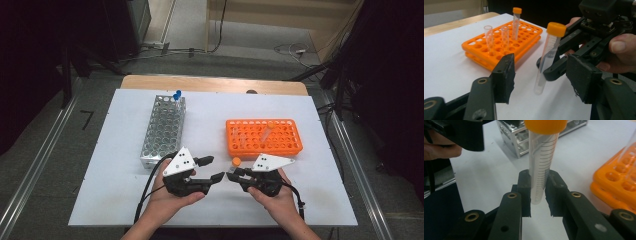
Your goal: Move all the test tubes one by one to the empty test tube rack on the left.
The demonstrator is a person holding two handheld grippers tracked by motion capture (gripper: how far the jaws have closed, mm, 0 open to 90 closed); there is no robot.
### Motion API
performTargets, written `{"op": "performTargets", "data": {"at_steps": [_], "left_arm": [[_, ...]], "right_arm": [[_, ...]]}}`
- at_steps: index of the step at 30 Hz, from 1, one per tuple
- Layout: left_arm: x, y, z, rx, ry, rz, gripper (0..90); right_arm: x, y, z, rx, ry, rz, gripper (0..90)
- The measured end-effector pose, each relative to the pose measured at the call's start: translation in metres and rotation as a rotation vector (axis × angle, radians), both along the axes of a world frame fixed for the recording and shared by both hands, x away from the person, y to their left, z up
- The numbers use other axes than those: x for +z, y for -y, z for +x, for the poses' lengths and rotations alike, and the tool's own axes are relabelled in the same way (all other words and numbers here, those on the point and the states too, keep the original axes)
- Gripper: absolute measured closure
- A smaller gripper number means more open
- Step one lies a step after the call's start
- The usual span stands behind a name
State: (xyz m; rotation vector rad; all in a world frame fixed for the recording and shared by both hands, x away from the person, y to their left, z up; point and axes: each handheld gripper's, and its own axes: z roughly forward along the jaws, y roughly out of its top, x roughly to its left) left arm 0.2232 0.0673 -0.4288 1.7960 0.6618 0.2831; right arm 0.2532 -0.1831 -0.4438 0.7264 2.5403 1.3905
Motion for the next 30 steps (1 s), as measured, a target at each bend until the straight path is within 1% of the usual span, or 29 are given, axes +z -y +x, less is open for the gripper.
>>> {"op": "performTargets", "data": {"at_steps": [5,6,13,15,20,21,25,30], "left_arm": [[0.0,0.007,-0.001,-0.029,0.004,0.006,47.3],[0.0,0.008,-0.001,-0.034,0.005,0.012,48.7],[0.001,0.013,-0.002,-0.04,0.015,0.021,59.4],[0.001,0.015,-0.002,-0.047,0.017,0.023,61.2],[0.0,0.017,-0.004,-0.059,0.026,0.038,68.9],[0.0,0.017,-0.004,-0.059,0.026,0.039,69.4],[0.001,0.016,-0.004,-0.061,0.032,0.042,70.1],[0.001,0.015,-0.003,-0.057,0.042,0.042,70.4]], "right_arm": [[-0.001,-0.009,-0.004,0.029,-0.006,-0.007,72.7],[-0.001,-0.01,-0.005,0.033,-0.005,-0.01,72.7],[-0.002,-0.019,-0.01,0.073,-0.006,-0.015,72.7],[-0.002,-0.021,-0.012,0.086,-0.004,-0.018,72.7],[-0.002,-0.024,-0.014,0.098,0.005,-0.026,72.7],[-0.002,-0.024,-0.014,0.097,-0.002,-0.025,72.7],[-0.002,-0.024,-0.014,0.098,-0.002,-0.025,72.7],[-0.002,-0.023,-0.013,0.105,-0.013,-0.012,72.2]]}}
